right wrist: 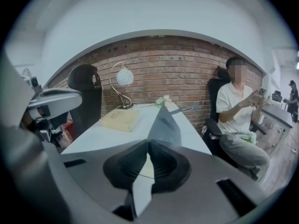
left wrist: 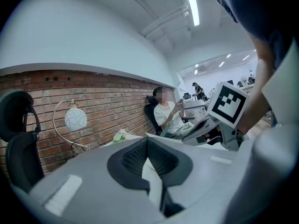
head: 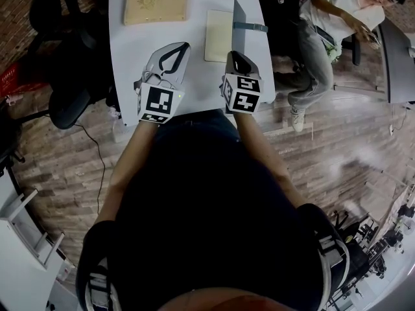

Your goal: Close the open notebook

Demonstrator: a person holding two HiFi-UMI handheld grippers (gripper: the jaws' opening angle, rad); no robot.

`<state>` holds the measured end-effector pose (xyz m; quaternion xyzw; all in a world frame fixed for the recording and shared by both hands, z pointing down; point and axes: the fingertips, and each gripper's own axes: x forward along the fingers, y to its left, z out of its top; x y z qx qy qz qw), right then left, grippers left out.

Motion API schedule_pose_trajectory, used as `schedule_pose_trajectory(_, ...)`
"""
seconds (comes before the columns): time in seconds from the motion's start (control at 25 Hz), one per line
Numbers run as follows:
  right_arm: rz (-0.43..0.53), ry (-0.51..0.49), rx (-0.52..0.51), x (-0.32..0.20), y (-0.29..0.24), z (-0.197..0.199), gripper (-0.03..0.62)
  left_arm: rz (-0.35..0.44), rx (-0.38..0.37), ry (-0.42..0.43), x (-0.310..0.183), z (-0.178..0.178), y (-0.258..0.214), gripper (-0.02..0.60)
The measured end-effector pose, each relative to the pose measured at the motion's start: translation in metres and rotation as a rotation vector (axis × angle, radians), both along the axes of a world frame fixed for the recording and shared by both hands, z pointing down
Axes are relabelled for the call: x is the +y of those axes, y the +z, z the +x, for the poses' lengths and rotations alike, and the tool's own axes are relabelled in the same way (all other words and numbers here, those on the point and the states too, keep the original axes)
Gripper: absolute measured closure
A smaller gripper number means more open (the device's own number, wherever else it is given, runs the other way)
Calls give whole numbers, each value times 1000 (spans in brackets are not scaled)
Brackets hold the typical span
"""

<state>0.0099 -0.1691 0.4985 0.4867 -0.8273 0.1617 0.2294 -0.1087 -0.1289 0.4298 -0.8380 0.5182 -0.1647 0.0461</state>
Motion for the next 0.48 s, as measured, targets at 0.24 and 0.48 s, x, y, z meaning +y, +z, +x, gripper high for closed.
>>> schedule_pose_trajectory(0.24, -4, -24, 13, 1, 6, -8, 572, -6, -2, -15, 2, -5, 4, 575)
schedule_pose_trajectory(0.48, -1, -55, 33, 3, 12, -17, 572, -11, -5, -27, 6, -8, 5, 575)
